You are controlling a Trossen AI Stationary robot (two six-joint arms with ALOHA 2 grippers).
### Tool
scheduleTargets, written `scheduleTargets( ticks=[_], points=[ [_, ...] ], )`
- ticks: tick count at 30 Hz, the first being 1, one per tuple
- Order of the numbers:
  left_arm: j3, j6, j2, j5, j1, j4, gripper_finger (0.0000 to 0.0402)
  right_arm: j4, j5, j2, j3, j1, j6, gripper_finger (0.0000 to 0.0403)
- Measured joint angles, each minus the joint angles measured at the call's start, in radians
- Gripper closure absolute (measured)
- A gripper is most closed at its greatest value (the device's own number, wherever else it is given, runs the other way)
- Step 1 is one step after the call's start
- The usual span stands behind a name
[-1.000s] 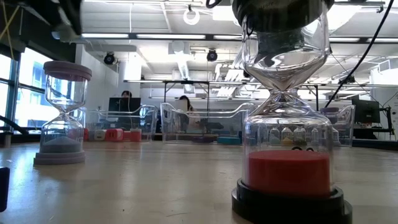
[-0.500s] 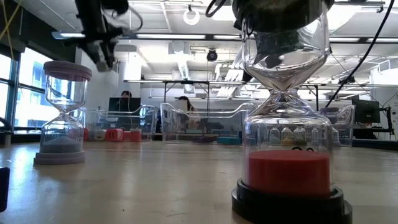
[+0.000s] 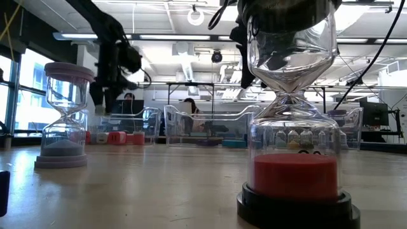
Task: Pick & Place Office items
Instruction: Put the green charger adapter into the left transparent bin
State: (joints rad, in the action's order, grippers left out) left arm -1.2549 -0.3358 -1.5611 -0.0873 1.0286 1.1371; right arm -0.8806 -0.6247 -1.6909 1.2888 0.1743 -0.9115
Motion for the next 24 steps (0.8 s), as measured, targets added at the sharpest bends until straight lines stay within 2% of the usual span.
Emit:
scheduleTargets(
  ticks=[5, 12, 24],
  points=[
    [0.0, 0.006, -0.087, 0.004, -0.001, -0.087, 0.0277, -0.004, -0.001, 0.0, 0.0, -0.009, 0.001, 0.0103],
    [0.0, 0.008, -0.124, -0.038, -0.007, -0.205, 0.0277, -0.005, -0.003, 0.0, 0.0, -0.04, 0.023, 0.0103],
    [0.0, 0.033, -0.173, -0.046, 0.03, -0.206, 0.0277, 0.069, -0.001, 0.0, 0.0, -0.093, 0.084, 0.0103]
  ],
)
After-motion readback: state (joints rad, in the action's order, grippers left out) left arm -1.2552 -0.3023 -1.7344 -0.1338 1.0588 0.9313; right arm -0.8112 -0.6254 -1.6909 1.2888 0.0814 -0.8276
